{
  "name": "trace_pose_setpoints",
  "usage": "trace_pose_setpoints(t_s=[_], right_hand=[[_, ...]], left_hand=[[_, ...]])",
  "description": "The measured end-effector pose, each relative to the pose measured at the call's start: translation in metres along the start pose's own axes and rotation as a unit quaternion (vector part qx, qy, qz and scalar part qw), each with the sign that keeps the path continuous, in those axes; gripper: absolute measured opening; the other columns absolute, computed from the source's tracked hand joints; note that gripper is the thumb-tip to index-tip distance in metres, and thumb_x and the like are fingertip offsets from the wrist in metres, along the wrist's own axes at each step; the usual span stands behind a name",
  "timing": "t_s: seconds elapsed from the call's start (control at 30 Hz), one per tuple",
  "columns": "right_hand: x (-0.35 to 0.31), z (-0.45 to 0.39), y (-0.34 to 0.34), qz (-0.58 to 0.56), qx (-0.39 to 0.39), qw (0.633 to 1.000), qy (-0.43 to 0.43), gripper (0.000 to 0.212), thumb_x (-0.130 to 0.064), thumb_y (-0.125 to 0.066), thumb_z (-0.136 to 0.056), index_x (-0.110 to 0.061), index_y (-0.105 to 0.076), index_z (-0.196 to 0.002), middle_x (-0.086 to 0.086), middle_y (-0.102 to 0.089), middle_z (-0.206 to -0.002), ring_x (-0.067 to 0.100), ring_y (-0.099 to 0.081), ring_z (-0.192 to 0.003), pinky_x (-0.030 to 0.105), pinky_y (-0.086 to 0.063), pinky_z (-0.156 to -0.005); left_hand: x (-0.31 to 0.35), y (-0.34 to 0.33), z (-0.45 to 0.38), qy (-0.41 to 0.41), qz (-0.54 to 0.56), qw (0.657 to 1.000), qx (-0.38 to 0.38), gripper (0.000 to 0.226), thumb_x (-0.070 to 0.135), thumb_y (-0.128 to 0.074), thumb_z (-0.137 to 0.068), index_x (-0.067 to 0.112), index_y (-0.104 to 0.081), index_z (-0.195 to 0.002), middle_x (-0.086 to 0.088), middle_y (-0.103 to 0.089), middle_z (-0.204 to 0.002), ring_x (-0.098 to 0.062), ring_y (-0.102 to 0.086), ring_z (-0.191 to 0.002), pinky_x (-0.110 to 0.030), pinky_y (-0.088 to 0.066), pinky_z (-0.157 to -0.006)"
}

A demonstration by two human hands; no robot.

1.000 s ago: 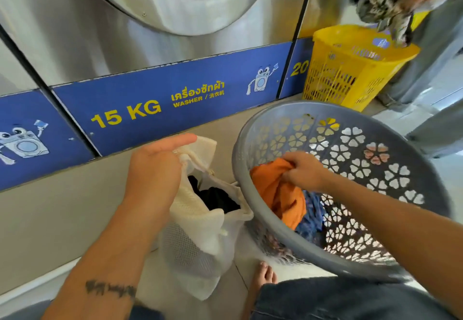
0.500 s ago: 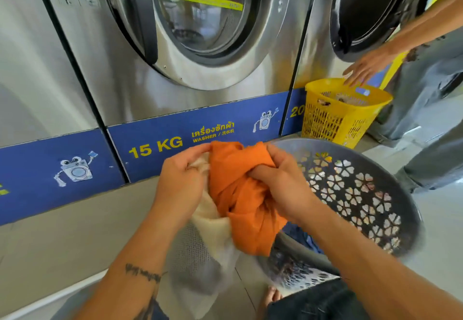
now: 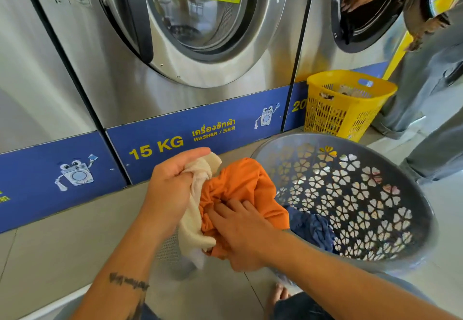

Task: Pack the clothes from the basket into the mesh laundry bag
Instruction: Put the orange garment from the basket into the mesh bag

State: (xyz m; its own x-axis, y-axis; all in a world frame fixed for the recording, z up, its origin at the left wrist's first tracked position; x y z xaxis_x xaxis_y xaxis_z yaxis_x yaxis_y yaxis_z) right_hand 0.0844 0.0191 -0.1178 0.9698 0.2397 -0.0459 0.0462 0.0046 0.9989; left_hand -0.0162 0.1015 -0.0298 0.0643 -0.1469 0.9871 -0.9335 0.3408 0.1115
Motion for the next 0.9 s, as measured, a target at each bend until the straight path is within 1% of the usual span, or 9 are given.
trace_pose_setpoints(t_s=[0.1,0.2,0.3,0.37,0.47,0.53,0.6,0.77,0.9], right_hand=[[-0.006,-0.006,-0.003,0.079,0.019,0.996,0.026,0.061,-0.034,-0.066,-0.082,-0.017,-0.041,-0.135,0.009,-0.047,-0.133,0.033,-0.047,-0.112,0.044,-0.044,-0.079],[-0.003,-0.009,-0.01,0.016,-0.028,0.999,0.007,0.063,-0.031,-0.062,-0.085,-0.017,-0.038,-0.141,0.013,-0.041,-0.144,0.036,-0.047,-0.119,0.046,-0.051,-0.08],[0.011,-0.01,0.004,-0.085,0.004,0.996,-0.031,0.056,-0.028,-0.063,-0.083,-0.02,-0.035,-0.132,0.006,-0.058,-0.115,0.033,-0.06,-0.098,0.041,-0.049,-0.065],[0.023,-0.007,0.02,-0.129,0.062,0.987,-0.078,0.046,-0.021,-0.061,-0.08,-0.022,-0.034,-0.118,0.001,-0.056,-0.091,0.034,-0.061,-0.083,0.034,-0.03,-0.05],[0.04,0.007,0.036,0.022,0.134,0.977,-0.161,0.056,-0.039,-0.06,-0.062,-0.019,-0.044,-0.111,0.006,-0.051,-0.107,0.034,-0.052,-0.098,0.039,-0.035,-0.069],[0.056,0.016,0.028,0.042,0.074,0.968,-0.234,0.083,-0.056,-0.056,-0.058,-0.024,-0.036,-0.133,0.014,-0.041,-0.129,0.041,-0.041,-0.121,0.052,-0.037,-0.092],[0.069,0.02,0.015,-0.012,0.009,0.964,-0.265,0.091,-0.057,-0.056,-0.064,-0.037,-0.02,-0.145,0.014,-0.036,-0.138,0.042,-0.04,-0.126,0.055,-0.036,-0.098],[0.073,0.013,0.019,0.009,0.053,0.97,-0.237,0.059,-0.033,-0.057,-0.074,-0.034,-0.046,-0.132,0.008,-0.048,-0.129,0.034,-0.049,-0.111,0.04,-0.045,-0.077],[0.062,0.012,0.035,-0.037,0.108,0.967,-0.229,0.039,-0.029,-0.054,-0.073,-0.026,-0.058,-0.112,0.002,-0.06,-0.112,0.031,-0.059,-0.097,0.035,-0.049,-0.066]], left_hand=[[-0.001,-0.022,0.01,0.007,0.025,0.997,-0.067,0.058,-0.014,-0.044,-0.081,0.03,-0.078,-0.097,0.003,-0.075,-0.09,-0.008,-0.065,-0.075,-0.018,-0.052,-0.066],[-0.004,-0.042,0.019,0.003,0.032,0.995,-0.097,0.057,-0.015,-0.041,-0.082,0.027,-0.077,-0.099,-0.001,-0.073,-0.083,-0.007,-0.062,-0.071,-0.016,-0.049,-0.064],[-0.007,-0.02,0.005,0.012,0.055,0.998,-0.007,0.057,-0.013,-0.045,-0.08,0.03,-0.076,-0.1,0.001,-0.077,-0.092,-0.011,-0.069,-0.08,-0.019,-0.053,-0.066],[-0.008,-0.009,0.001,0.011,0.041,0.999,0.008,0.058,-0.01,-0.045,-0.08,0.034,-0.076,-0.1,0.008,-0.077,-0.094,-0.008,-0.071,-0.084,-0.018,-0.054,-0.066],[-0.009,-0.008,0.003,-0.005,0.002,1.0,0.002,0.059,-0.009,-0.045,-0.08,0.037,-0.075,-0.102,0.015,-0.075,-0.099,-0.004,-0.069,-0.092,-0.02,-0.054,-0.075],[-0.009,-0.009,0.004,-0.007,-0.003,1.0,0.001,0.059,-0.007,-0.044,-0.082,0.039,-0.074,-0.103,0.018,-0.074,-0.103,-0.001,-0.067,-0.095,-0.019,-0.052,-0.078],[-0.009,-0.011,0.005,-0.004,-0.001,1.0,-0.002,0.058,-0.006,-0.044,-0.084,0.039,-0.074,-0.105,0.016,-0.073,-0.106,-0.001,-0.066,-0.098,-0.025,-0.053,-0.084],[-0.013,-0.015,0.006,-0.005,-0.033,0.999,-0.009,0.054,-0.001,-0.044,-0.088,0.04,-0.071,-0.109,0.012,-0.07,-0.115,-0.008,-0.063,-0.107,-0.033,-0.053,-0.092],[-0.013,-0.016,0.007,-0.027,-0.076,0.997,-0.011,0.056,-0.002,-0.042,-0.088,0.04,-0.068,-0.113,0.01,-0.067,-0.117,-0.003,-0.061,-0.102,-0.015,-0.05,-0.079]])
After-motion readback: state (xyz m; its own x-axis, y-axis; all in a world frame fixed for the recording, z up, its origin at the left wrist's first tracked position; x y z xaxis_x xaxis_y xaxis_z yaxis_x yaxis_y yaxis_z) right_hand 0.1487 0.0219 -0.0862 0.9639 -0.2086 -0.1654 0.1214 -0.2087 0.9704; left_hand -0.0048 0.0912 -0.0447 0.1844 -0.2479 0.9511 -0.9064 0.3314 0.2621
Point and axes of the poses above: each hand's wrist, its own z-axis away from the middle knuckle, its own y-axis out of the back of the hand, x = y × z, the point moved 6 cm from there along -z, towards the middle knuckle
